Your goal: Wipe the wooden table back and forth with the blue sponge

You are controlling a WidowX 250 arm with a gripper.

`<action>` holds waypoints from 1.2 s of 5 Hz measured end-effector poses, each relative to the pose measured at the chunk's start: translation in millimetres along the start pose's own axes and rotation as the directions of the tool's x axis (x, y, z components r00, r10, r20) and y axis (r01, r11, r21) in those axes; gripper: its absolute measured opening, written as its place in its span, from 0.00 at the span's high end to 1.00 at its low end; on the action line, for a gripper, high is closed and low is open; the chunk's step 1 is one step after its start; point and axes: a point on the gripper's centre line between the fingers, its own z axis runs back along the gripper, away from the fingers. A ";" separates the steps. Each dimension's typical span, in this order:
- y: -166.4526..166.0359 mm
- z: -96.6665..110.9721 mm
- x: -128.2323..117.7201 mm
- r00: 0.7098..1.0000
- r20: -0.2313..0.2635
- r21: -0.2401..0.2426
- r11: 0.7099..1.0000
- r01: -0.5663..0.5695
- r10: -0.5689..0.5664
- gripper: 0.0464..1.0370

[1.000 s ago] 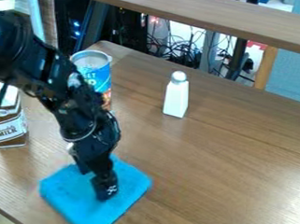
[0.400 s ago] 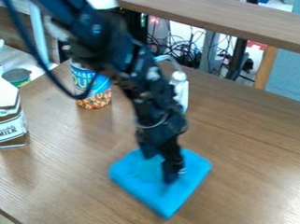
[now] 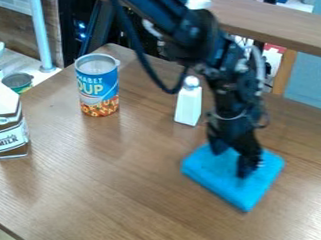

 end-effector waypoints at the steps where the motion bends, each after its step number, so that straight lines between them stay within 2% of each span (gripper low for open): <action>1: -11.1 -5.4 19.5 1.000 0.000 -0.007 1.000 0.022 -0.022 0.04; 2: -7.9 -3.9 4.3 0.999 0.004 0.025 0.999 0.046 -0.046 0.04; 3: -9.2 6.8 -29.5 0.998 0.001 0.036 0.998 0.057 -0.057 0.04; 5: 3.5 44.6 -127.9 0.993 -0.023 0.060 0.991 0.117 -0.116 0.04; 6: 11.3 57.5 -165.6 0.993 -0.033 0.060 0.991 0.118 -0.116 0.04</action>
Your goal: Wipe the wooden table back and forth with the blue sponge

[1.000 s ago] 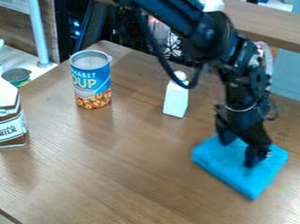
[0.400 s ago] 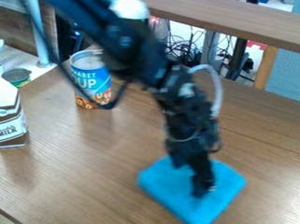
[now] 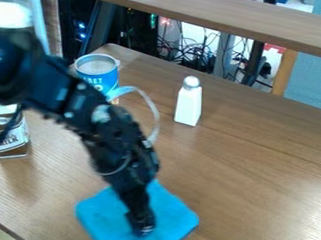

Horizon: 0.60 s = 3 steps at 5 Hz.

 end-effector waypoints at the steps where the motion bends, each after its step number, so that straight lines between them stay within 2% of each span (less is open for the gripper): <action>1: -1.4 3.4 -17.3 1.000 0.005 -0.012 1.000 0.004 -0.004 0.04; 2: -0.5 -3.5 -3.4 1.000 0.005 0.014 1.000 0.003 -0.003 0.04; 3: 2.7 -15.7 34.7 1.000 0.024 0.024 1.000 -0.004 0.004 0.04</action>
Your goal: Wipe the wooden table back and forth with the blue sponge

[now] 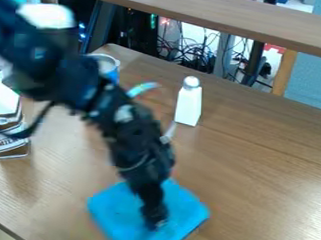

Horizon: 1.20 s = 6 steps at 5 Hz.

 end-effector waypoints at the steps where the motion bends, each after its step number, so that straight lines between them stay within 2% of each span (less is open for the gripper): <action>1: 6.0 -15.4 41.6 0.999 0.018 0.015 0.999 -0.034 0.034 0.04; 4: 17.7 -47.6 131.5 0.996 0.010 0.002 0.996 -0.084 0.084 0.04; 5: 14.1 -51.4 144.4 0.993 -0.012 0.001 0.993 -0.115 0.115 0.04; 6: 6.6 -43.1 138.5 0.992 -0.031 0.008 0.992 -0.122 0.122 0.04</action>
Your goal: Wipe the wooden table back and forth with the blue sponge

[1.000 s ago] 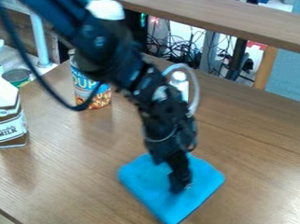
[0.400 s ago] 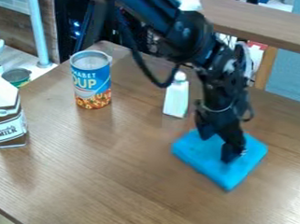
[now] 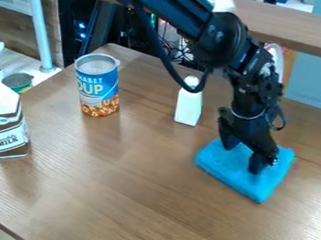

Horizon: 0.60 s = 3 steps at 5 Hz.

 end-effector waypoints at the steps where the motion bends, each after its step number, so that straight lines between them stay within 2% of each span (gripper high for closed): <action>1: -4.1 42.9 4.7 0.997 0.071 0.007 1.000 -0.011 0.010 0.04; 2: -3.7 98.7 9.1 0.988 0.140 -0.020 0.998 -0.060 0.062 0.04; 3: 10.3 157.4 -10.6 0.989 0.059 -0.056 0.989 -0.133 0.137 0.04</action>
